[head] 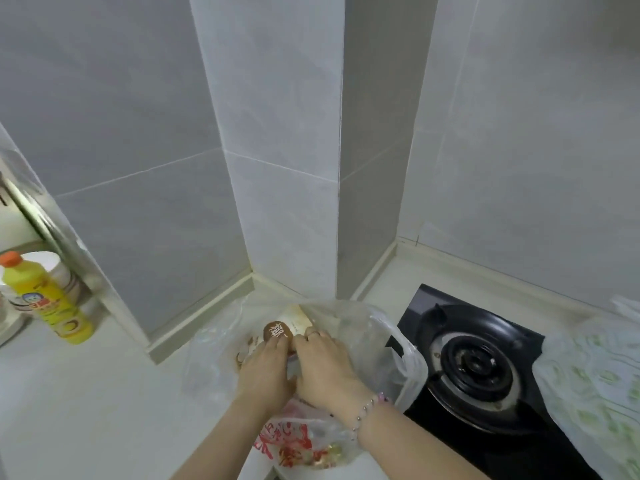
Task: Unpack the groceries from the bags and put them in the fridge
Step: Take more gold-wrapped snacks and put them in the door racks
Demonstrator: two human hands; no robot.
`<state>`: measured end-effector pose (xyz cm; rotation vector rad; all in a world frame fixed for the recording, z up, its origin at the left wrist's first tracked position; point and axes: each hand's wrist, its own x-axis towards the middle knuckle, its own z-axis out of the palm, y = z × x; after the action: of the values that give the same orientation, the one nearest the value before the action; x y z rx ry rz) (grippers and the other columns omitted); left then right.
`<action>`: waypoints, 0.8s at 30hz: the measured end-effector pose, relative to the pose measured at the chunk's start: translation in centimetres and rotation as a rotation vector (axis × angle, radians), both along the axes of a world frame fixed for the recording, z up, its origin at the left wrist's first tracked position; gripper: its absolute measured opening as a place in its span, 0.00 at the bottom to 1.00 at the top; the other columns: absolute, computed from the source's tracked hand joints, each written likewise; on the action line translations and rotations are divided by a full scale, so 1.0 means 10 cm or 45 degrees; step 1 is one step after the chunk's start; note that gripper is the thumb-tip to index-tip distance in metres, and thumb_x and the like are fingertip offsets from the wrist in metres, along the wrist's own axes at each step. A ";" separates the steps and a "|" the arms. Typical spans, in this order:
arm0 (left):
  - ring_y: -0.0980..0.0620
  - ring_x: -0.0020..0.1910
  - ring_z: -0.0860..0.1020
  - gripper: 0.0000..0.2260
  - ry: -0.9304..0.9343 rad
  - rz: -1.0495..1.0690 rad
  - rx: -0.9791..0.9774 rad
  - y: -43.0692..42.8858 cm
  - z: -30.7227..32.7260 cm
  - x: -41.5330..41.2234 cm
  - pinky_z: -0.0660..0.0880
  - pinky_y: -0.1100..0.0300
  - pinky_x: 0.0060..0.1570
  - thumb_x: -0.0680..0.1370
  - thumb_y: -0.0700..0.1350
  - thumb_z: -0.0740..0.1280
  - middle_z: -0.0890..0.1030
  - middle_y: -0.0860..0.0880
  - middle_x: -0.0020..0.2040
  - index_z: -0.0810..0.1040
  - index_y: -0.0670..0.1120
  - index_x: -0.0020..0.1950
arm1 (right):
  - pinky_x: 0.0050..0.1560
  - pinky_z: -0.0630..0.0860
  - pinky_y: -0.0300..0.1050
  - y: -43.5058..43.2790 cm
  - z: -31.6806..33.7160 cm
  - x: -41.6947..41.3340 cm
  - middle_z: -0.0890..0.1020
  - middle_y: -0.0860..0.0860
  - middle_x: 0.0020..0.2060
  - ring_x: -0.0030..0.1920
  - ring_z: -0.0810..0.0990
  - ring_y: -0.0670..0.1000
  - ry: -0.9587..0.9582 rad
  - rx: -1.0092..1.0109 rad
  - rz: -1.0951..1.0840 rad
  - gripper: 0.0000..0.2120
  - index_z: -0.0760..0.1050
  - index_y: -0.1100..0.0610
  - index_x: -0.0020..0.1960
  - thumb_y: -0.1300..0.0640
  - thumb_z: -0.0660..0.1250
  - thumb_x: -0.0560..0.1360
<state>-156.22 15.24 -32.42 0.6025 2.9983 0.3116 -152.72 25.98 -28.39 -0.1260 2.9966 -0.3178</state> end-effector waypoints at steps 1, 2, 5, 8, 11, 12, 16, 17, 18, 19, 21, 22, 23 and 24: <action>0.52 0.59 0.71 0.14 -0.036 -0.020 -0.014 0.03 -0.03 -0.02 0.67 0.61 0.58 0.74 0.46 0.63 0.74 0.52 0.58 0.70 0.48 0.59 | 0.62 0.68 0.49 -0.01 -0.05 -0.06 0.70 0.56 0.62 0.64 0.68 0.56 -0.065 -0.020 -0.019 0.22 0.67 0.59 0.66 0.61 0.66 0.73; 0.52 0.59 0.71 0.15 -0.075 -0.033 -0.015 0.04 -0.07 -0.04 0.67 0.61 0.57 0.73 0.46 0.63 0.74 0.52 0.59 0.70 0.48 0.60 | 0.61 0.70 0.50 -0.01 -0.10 -0.10 0.71 0.56 0.62 0.64 0.69 0.56 -0.132 -0.029 -0.034 0.22 0.67 0.59 0.66 0.61 0.66 0.73; 0.52 0.60 0.73 0.17 -0.232 -0.034 -0.028 0.04 -0.19 -0.03 0.72 0.58 0.53 0.73 0.48 0.65 0.74 0.52 0.61 0.71 0.50 0.61 | 0.58 0.72 0.49 0.01 -0.27 -0.12 0.72 0.58 0.62 0.62 0.73 0.57 -0.302 0.008 -0.031 0.20 0.68 0.60 0.66 0.64 0.65 0.74; 0.50 0.57 0.74 0.17 -0.362 -0.046 -0.092 -0.03 -0.28 0.06 0.72 0.59 0.50 0.72 0.52 0.68 0.74 0.50 0.58 0.72 0.49 0.58 | 0.57 0.73 0.48 0.06 -0.38 -0.10 0.72 0.59 0.62 0.62 0.73 0.58 -0.404 0.015 -0.021 0.18 0.69 0.62 0.64 0.66 0.65 0.75; 0.50 0.58 0.74 0.20 -0.386 -0.063 -0.081 -0.17 -0.38 0.20 0.72 0.58 0.49 0.71 0.56 0.68 0.72 0.52 0.59 0.70 0.49 0.58 | 0.54 0.73 0.47 0.05 -0.42 -0.02 0.73 0.59 0.60 0.60 0.74 0.58 -0.434 -0.051 -0.047 0.17 0.70 0.61 0.62 0.64 0.66 0.74; 0.51 0.58 0.73 0.22 -0.407 -0.063 -0.066 -0.23 -0.41 0.26 0.72 0.58 0.51 0.70 0.58 0.67 0.71 0.52 0.59 0.70 0.50 0.59 | 0.53 0.73 0.47 0.03 -0.43 0.02 0.73 0.58 0.60 0.59 0.74 0.58 -0.446 -0.073 -0.051 0.17 0.70 0.61 0.62 0.64 0.66 0.74; 0.58 0.63 0.70 0.33 -0.505 -0.057 0.084 -0.39 -0.47 0.39 0.69 0.64 0.59 0.62 0.68 0.58 0.70 0.57 0.63 0.69 0.58 0.66 | 0.44 0.67 0.43 -0.02 -0.49 0.15 0.73 0.57 0.59 0.57 0.75 0.58 -0.489 -0.091 -0.079 0.18 0.69 0.60 0.62 0.63 0.65 0.73; 0.59 0.65 0.68 0.36 -0.491 -0.052 0.104 -0.40 -0.48 0.40 0.67 0.65 0.62 0.60 0.67 0.52 0.69 0.58 0.65 0.68 0.59 0.67 | 0.43 0.66 0.43 -0.03 -0.51 0.18 0.73 0.57 0.58 0.57 0.75 0.58 -0.502 -0.081 -0.087 0.18 0.69 0.60 0.62 0.62 0.65 0.73; 0.60 0.66 0.66 0.36 -0.466 -0.052 0.097 -0.41 -0.51 0.39 0.65 0.65 0.64 0.61 0.65 0.49 0.68 0.59 0.67 0.67 0.60 0.68 | 0.43 0.66 0.43 -0.05 -0.53 0.21 0.73 0.57 0.58 0.57 0.75 0.58 -0.516 -0.072 -0.091 0.18 0.69 0.59 0.62 0.62 0.66 0.73; 0.60 0.68 0.64 0.35 -0.448 -0.054 0.104 -0.41 -0.51 0.39 0.62 0.66 0.66 0.63 0.63 0.49 0.66 0.58 0.68 0.65 0.59 0.70 | 0.44 0.67 0.43 -0.06 -0.55 0.22 0.73 0.57 0.58 0.57 0.75 0.58 -0.534 -0.066 -0.091 0.20 0.69 0.58 0.63 0.61 0.66 0.72; 0.57 0.69 0.64 0.31 -0.478 -0.049 0.110 -0.41 -0.52 0.38 0.62 0.65 0.67 0.66 0.59 0.53 0.66 0.55 0.68 0.64 0.56 0.70 | 0.48 0.71 0.44 -0.08 -0.58 0.23 0.74 0.55 0.58 0.57 0.76 0.57 -0.551 -0.058 -0.100 0.22 0.70 0.57 0.64 0.58 0.68 0.71; 0.56 0.67 0.66 0.30 -0.514 -0.044 0.120 -0.40 -0.53 0.39 0.64 0.64 0.65 0.67 0.59 0.57 0.67 0.54 0.67 0.65 0.55 0.70 | 0.49 0.73 0.44 -0.08 -0.59 0.23 0.74 0.55 0.58 0.56 0.76 0.56 -0.548 -0.046 -0.107 0.22 0.70 0.56 0.64 0.57 0.69 0.71; 0.55 0.66 0.68 0.30 -0.531 -0.038 0.145 -0.41 -0.54 0.40 0.66 0.65 0.63 0.67 0.59 0.59 0.68 0.54 0.66 0.66 0.55 0.69 | 0.50 0.73 0.44 -0.09 -0.59 0.23 0.73 0.55 0.58 0.56 0.76 0.56 -0.544 -0.025 -0.109 0.22 0.70 0.56 0.64 0.57 0.69 0.71; 0.56 0.65 0.69 0.32 -0.543 -0.035 0.162 -0.43 -0.55 0.41 0.67 0.66 0.62 0.65 0.58 0.58 0.68 0.54 0.66 0.66 0.54 0.69 | 0.50 0.73 0.44 -0.10 -0.60 0.23 0.73 0.55 0.58 0.56 0.76 0.56 -0.531 -0.003 -0.104 0.22 0.70 0.56 0.64 0.57 0.70 0.71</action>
<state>-152.13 10.91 -37.92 0.5092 2.5739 0.5545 -150.40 24.98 -34.43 0.0572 2.5914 -0.3116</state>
